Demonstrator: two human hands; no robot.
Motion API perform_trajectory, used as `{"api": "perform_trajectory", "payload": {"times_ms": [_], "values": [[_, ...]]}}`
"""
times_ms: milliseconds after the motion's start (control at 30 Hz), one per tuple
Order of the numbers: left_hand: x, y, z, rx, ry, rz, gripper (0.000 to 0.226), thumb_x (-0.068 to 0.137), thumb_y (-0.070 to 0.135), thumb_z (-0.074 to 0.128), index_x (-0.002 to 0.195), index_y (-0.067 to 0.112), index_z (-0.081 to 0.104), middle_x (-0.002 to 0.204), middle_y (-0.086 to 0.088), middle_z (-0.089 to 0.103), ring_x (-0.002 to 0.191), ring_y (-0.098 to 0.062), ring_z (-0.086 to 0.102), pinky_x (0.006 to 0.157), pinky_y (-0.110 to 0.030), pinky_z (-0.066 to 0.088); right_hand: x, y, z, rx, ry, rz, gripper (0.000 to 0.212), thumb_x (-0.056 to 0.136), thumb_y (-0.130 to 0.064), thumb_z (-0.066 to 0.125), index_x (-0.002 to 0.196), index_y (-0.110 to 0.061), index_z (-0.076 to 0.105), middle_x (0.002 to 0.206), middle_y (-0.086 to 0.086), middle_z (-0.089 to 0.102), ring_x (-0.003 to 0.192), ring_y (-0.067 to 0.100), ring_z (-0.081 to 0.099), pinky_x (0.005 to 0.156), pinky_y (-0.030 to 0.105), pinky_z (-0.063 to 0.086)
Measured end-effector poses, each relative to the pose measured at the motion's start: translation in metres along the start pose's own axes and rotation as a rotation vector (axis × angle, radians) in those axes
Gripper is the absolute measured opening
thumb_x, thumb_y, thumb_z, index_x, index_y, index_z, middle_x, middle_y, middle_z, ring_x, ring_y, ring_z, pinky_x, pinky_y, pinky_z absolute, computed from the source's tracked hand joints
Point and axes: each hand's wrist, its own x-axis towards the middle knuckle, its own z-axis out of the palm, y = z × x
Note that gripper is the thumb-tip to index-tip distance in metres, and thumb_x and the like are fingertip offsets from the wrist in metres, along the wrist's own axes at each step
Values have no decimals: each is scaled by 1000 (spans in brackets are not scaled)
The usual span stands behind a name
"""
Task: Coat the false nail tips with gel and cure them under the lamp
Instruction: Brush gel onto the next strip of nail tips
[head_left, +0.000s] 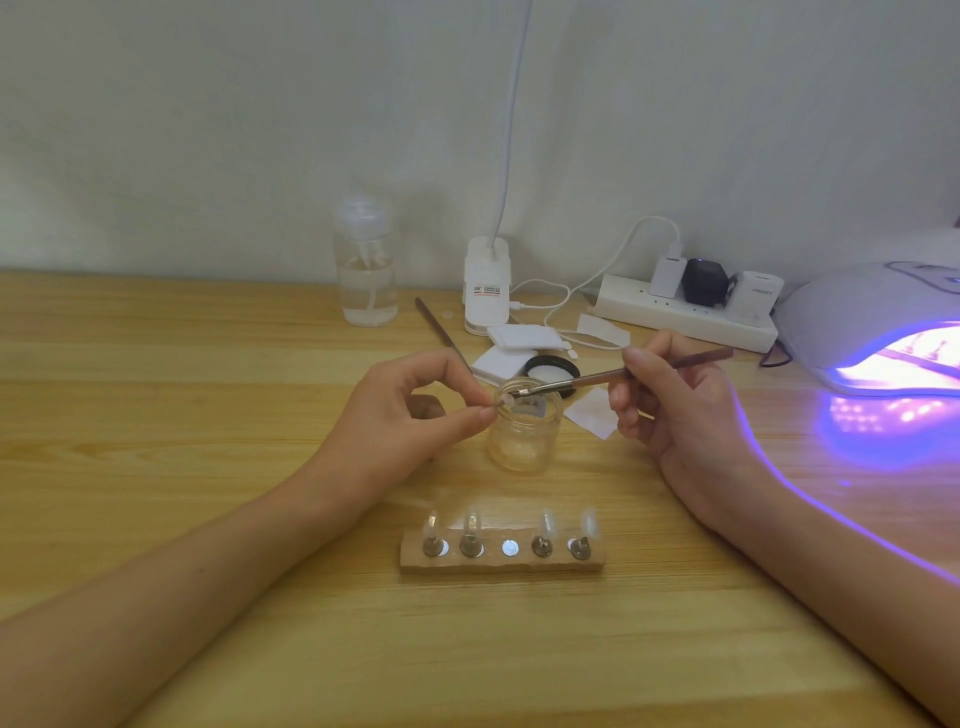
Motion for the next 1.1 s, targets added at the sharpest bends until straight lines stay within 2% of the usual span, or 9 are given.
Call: {"api": "perform_trajectory", "payload": {"times_ms": [100, 200, 300, 433, 600, 733, 867, 1000, 1100], "values": [[0, -1, 0, -8, -2, 6, 12, 80, 18, 80, 78, 17, 68, 93, -19, 68, 54, -11, 47, 53, -21, 43, 0, -1, 1, 26, -46, -10, 21, 85, -29, 63, 66, -26, 56, 60, 1, 60, 52, 10, 53, 48, 18, 44], [0, 0, 0, -13, -4, 12, 12, 79, 17, 80, 78, 17, 68, 93, -14, 69, 54, -9, 47, 52, -20, 43, 0, 0, 1, -14, -38, -1, 20, 83, -31, 65, 69, -22, 54, 61, 3, 61, 52, 11, 53, 49, 19, 45], [0, -1, 0, -6, -3, 11, 12, 80, 17, 80, 78, 16, 68, 93, -21, 66, 54, -10, 47, 53, -21, 43, 0, 0, 0, 2, 5, 7, 19, 82, -29, 65, 68, -22, 54, 59, 2, 60, 53, 11, 53, 48, 18, 45], [0, -1, 0, -15, -10, 15, 13, 79, 19, 81, 78, 16, 68, 94, -17, 68, 55, -11, 47, 53, -21, 43, 0, -1, 1, 7, -56, -8, 19, 84, -31, 64, 68, -25, 56, 61, 2, 61, 53, 11, 53, 48, 18, 45], [1, -2, 0, -19, -7, 9, 16, 75, 26, 81, 78, 17, 68, 94, -25, 65, 55, -13, 46, 52, -22, 42, 1, 0, -1, 22, -4, 4, 20, 83, -29, 65, 65, -25, 56, 60, 0, 60, 54, 10, 54, 48, 18, 44], [1, -2, -1, -21, -14, 16, 13, 80, 17, 81, 78, 17, 68, 94, -15, 68, 54, -11, 47, 52, -21, 43, 0, 0, 1, 2, -52, -10, 20, 86, -29, 63, 68, -25, 56, 60, 2, 61, 52, 11, 53, 48, 19, 45], [1, -1, 0, -23, -8, 11, 13, 80, 15, 80, 77, 16, 68, 93, -15, 67, 53, -11, 47, 51, -19, 43, 1, 0, 0, 13, 9, 2, 19, 84, -26, 64, 69, -21, 55, 59, 2, 60, 53, 10, 53, 48, 18, 44], [0, -1, 0, -23, -4, 6, 12, 79, 15, 80, 77, 16, 68, 93, -12, 69, 53, -8, 48, 51, -17, 44, -1, -2, 2, 12, -63, -20, 21, 87, -27, 62, 67, -25, 56, 60, 1, 60, 53, 10, 53, 48, 18, 45], [0, 0, 1, -22, -2, 1, 13, 79, 15, 80, 76, 16, 68, 92, -10, 69, 53, -8, 48, 51, -18, 43, 0, 0, 1, -9, 2, -1, 23, 92, -20, 60, 70, -19, 52, 59, 2, 59, 53, 11, 53, 48, 19, 45]]}}
